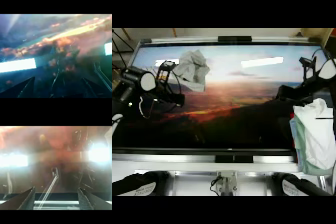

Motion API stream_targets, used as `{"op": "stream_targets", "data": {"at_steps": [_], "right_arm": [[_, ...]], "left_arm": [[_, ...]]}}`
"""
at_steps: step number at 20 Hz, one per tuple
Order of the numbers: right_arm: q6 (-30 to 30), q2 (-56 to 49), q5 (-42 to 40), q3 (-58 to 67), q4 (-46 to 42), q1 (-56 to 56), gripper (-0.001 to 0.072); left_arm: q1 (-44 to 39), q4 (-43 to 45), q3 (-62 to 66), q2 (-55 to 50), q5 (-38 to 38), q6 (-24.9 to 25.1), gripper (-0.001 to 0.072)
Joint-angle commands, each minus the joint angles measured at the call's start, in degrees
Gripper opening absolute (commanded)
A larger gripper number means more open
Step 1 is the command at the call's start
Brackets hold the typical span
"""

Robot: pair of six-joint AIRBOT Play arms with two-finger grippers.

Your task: Fold the shirts.

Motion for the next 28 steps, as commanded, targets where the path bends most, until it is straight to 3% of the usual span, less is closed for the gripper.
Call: {"op": "stream_targets", "data": {"at_steps": [1, 16, 20, 23, 25, 28], "right_arm": [[0.0, -0.1, 0.0, 0.0, 0.0, 0.0, 0.0631], [0.0, -0.1, -0.2, 0.0, 0.0, 0.0, 0.0631], [0.0, -0.1, -7.3, 0.0, 0.4, 0.0, 0.0631], [0.0, -0.1, -12.4, 0.0, 0.4, 0.0, 0.0631], [-0.8, -0.1, -13.7, 0.0, 0.2, 0.0, 0.0631], [-2.4, -0.1, -14.8, 0.0, 0.2, 0.0, 0.0631]], "left_arm": [[0.0, 0.0, 0.0, 0.0, 0.0, 0.0, 0.0712], [0.0, 0.0, 0.0, -1.8, 0.6, 0.0, 0.0712], [0.0, 0.0, 0.0, -2.8, 10.4, 0.0, 0.0712], [0.0, -0.1, 0.0, -3.7, 11.4, 0.0, 0.0712], [0.0, -1.1, 0.0, -4.5, 12.6, -3.0, 0.0713], [0.4, -1.2, 0.0, -7.1, 22.1, -4.1, 0.0705]]}}
